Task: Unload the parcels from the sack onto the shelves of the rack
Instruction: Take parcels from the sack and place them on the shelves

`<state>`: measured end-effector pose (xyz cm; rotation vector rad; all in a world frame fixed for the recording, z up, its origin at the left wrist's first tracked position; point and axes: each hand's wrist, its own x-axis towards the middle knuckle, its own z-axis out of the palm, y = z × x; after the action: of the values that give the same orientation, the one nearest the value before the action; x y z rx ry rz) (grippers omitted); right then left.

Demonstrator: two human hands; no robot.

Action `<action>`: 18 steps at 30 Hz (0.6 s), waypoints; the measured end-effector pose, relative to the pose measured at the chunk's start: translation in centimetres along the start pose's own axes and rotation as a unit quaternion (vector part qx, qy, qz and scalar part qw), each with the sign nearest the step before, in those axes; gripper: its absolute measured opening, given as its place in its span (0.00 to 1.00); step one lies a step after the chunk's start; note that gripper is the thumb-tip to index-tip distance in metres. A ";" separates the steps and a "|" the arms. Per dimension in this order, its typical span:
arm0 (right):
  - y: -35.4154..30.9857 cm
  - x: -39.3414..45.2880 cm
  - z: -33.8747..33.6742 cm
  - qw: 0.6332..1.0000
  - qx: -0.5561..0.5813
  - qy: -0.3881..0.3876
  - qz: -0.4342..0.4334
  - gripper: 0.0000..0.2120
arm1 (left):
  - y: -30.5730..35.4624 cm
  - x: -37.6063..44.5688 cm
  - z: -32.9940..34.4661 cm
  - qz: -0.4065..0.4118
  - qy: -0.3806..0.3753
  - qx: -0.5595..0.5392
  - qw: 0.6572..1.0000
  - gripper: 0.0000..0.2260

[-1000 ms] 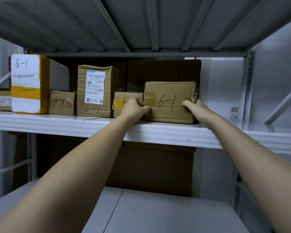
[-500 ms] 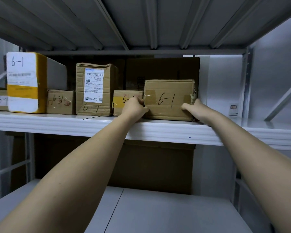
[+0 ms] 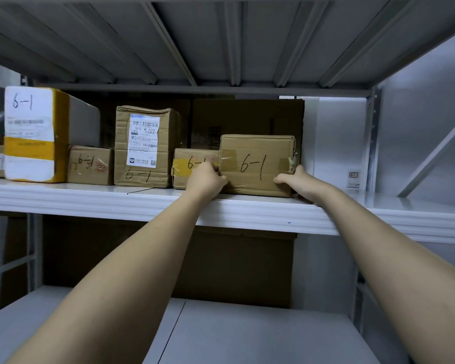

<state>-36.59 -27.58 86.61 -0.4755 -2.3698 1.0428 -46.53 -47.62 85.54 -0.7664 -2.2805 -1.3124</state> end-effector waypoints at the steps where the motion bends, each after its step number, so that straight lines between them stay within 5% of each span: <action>1: -0.1 -0.3 0.0 1.000 0.016 0.004 0.002 0.34 | 0.1 -0.1 -0.1 -0.006 0.001 0.003 1.000 0.12; 5: -0.6 -2.1 -0.1 0.990 0.030 0.135 -0.025 0.35 | 1.0 -1.6 -1.0 0.001 0.133 -0.064 0.989 0.09; 8: -0.1 -3.8 -0.1 0.946 0.048 0.299 -0.119 0.23 | 1.9 -4.2 -0.3 0.099 0.229 -0.165 0.954 0.04; 11: 0.9 -6.2 0.4 0.895 0.107 0.383 -0.204 0.10 | 3.2 -7.4 2.5 0.218 0.200 -0.187 0.937 0.04; 18: 11.5 -13.4 0.1 0.837 0.066 0.488 -0.236 0.14 | 5.6 -15.8 12.7 0.397 0.069 -0.095 0.910 0.08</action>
<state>-24.47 -26.84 73.78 -0.2441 -1.3663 0.5132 -31.68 -38.39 73.90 -1.4178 -1.4556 -1.1264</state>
